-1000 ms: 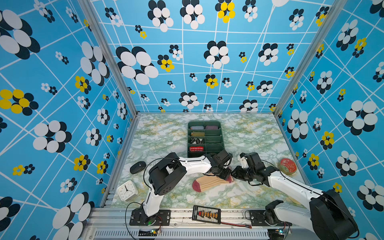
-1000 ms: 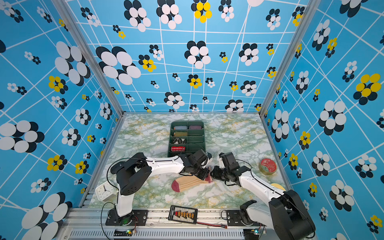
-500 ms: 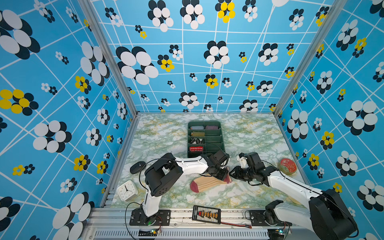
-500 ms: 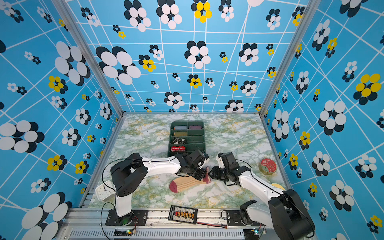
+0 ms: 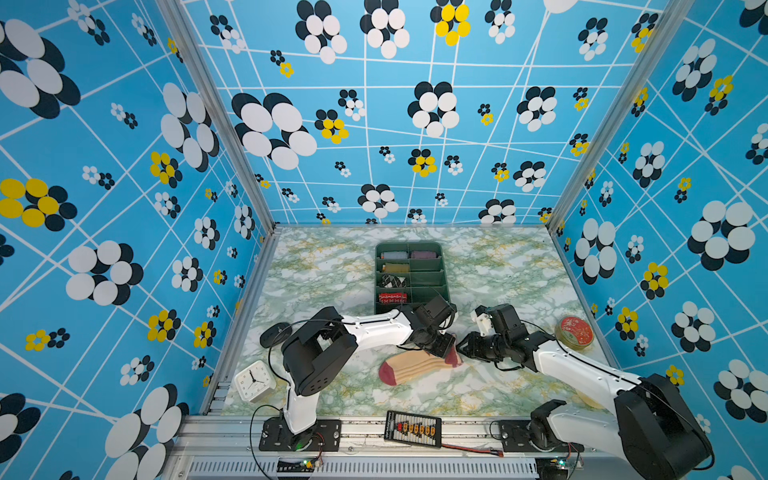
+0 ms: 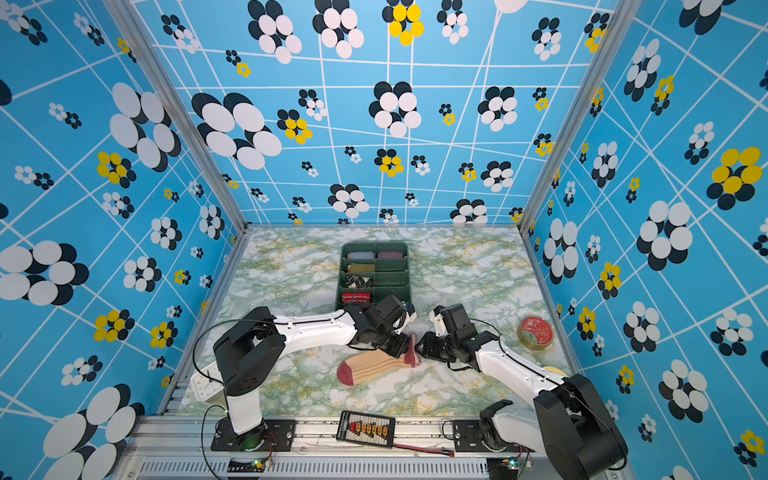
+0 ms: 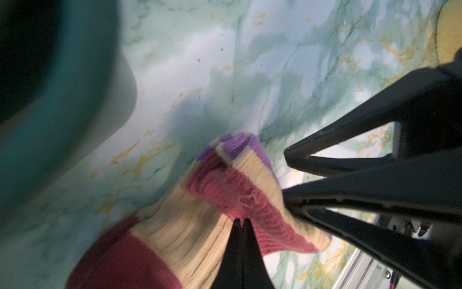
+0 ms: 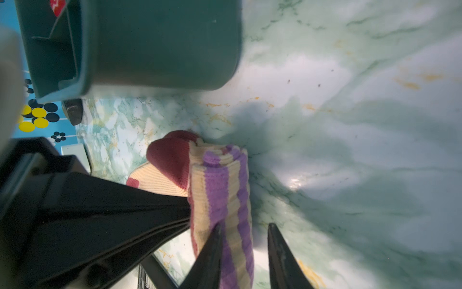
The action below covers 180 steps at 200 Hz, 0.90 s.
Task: Roll the socks
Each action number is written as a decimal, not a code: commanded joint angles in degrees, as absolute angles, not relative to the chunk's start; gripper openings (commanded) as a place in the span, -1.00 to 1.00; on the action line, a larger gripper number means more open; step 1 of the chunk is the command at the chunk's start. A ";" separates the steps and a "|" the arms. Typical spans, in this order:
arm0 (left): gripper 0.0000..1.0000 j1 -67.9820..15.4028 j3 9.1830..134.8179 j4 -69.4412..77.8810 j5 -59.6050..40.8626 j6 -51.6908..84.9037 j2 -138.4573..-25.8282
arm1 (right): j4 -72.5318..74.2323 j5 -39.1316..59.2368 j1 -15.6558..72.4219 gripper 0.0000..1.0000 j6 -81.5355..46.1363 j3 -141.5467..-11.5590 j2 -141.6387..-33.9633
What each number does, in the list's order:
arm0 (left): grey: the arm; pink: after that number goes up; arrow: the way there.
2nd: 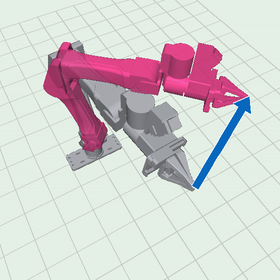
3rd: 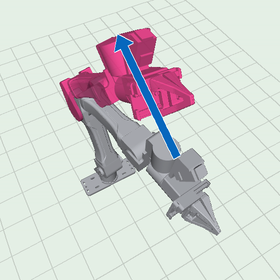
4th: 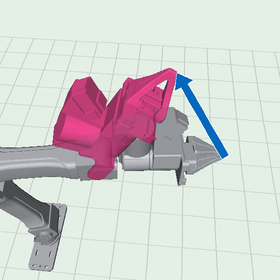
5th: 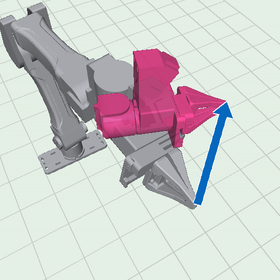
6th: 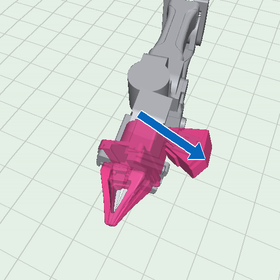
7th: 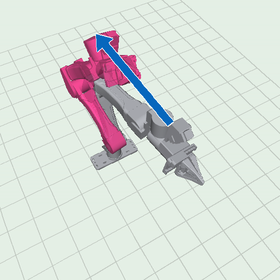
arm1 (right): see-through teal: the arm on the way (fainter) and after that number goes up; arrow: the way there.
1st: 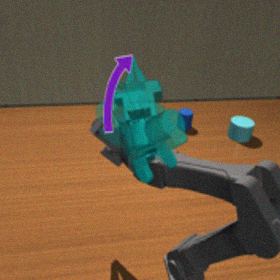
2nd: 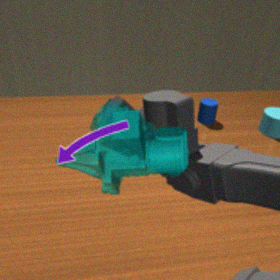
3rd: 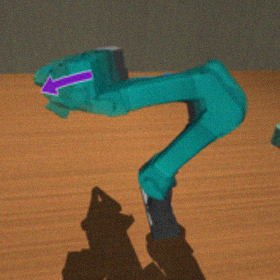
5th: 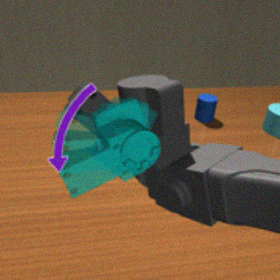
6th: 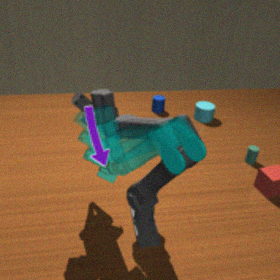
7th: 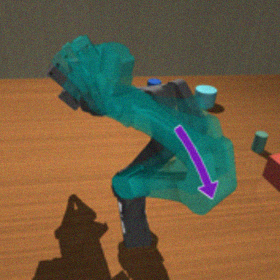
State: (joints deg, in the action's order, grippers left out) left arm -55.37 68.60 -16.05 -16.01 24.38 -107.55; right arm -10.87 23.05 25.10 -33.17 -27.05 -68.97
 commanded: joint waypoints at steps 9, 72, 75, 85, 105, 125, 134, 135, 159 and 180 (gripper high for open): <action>-0.91 -54.93 68.52 -19.06 -15.04 23.48 -104.25 | -11.14 23.11 26.29 -0.35 -32.52 -28.82 -69.39; -0.91 -54.11 65.91 -21.10 -13.09 23.30 -100.87 | -14.40 19.49 29.41 -0.35 -31.65 -31.48 -70.44; -0.91 -54.02 65.53 -21.07 -13.03 23.48 -100.64 | -14.70 19.17 29.58 -0.35 -31.58 -31.68 -70.48; -0.91 -53.68 64.36 -20.86 -13.07 23.71 -99.76 | -15.72 18.37 30.16 -0.35 -31.30 -32.33 -70.66; -0.92 -53.26 61.88 -20.02 -13.18 24.54 -98.37 | -16.88 17.11 31.23 -0.35 -31.03 -33.36 -70.92; -0.92 -53.17 59.60 -19.27 -12.84 25.28 -97.16 | -17.32 16.37 32.05 -0.35 -31.03 -34.07 -71.35; -0.92 -53.01 58.80 -18.91 -12.70 25.61 -96.50 | -17.49 16.18 32.47 -0.35 -31.03 -34.50 -71.75; -0.92 -53.00 58.71 -18.90 -12.68 25.59 -96.42 | -17.49 16.13 32.50 -0.35 -31.03 -34.52 -71.82; -0.92 -52.35 57.32 -18.63 -12.52 25.75 -94.55 | -18.09 15.19 33.95 -0.35 -31.03 -35.76 -73.32; -0.92 -51.78 56.54 -18.63 -12.43 25.62 -93.28 | -18.69 14.21 35.39 -0.35 -31.03 -36.99 -75.06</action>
